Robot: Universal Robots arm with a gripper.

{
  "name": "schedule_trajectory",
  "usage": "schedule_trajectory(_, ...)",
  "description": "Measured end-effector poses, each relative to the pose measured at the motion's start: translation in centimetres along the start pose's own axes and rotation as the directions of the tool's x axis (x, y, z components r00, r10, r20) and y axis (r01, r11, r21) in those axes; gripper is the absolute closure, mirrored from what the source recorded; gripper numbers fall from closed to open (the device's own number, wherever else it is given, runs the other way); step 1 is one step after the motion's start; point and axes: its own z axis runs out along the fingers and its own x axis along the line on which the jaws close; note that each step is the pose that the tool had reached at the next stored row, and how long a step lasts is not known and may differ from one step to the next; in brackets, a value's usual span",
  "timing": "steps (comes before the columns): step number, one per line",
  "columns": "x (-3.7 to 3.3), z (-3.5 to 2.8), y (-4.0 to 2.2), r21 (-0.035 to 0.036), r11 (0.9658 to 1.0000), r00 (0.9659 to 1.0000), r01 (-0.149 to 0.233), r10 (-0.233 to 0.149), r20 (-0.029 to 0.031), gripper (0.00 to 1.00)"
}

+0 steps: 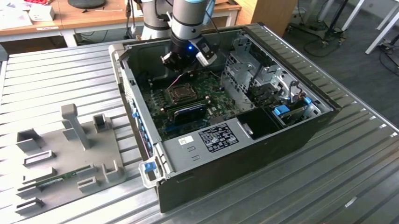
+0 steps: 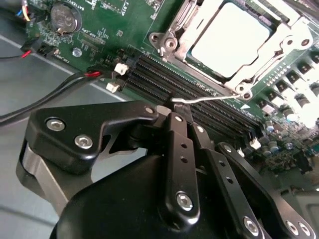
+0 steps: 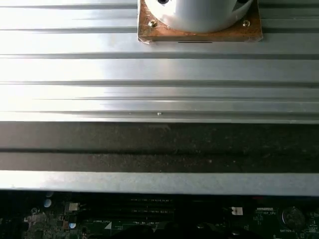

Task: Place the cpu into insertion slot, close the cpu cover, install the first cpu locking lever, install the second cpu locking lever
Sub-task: 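Install the first cpu locking lever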

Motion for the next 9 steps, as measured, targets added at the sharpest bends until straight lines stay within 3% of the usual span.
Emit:
schedule_trajectory(3, -0.01, -0.36, 0.09, -0.0001, 1.0000, 1.0000, 0.000, 0.000, 0.0001, 0.90)
schedule_trajectory(9, 0.20, -0.34, 0.15, -0.0001, 1.0000, 1.0000, 0.000, 0.000, 0.0010, 0.90)
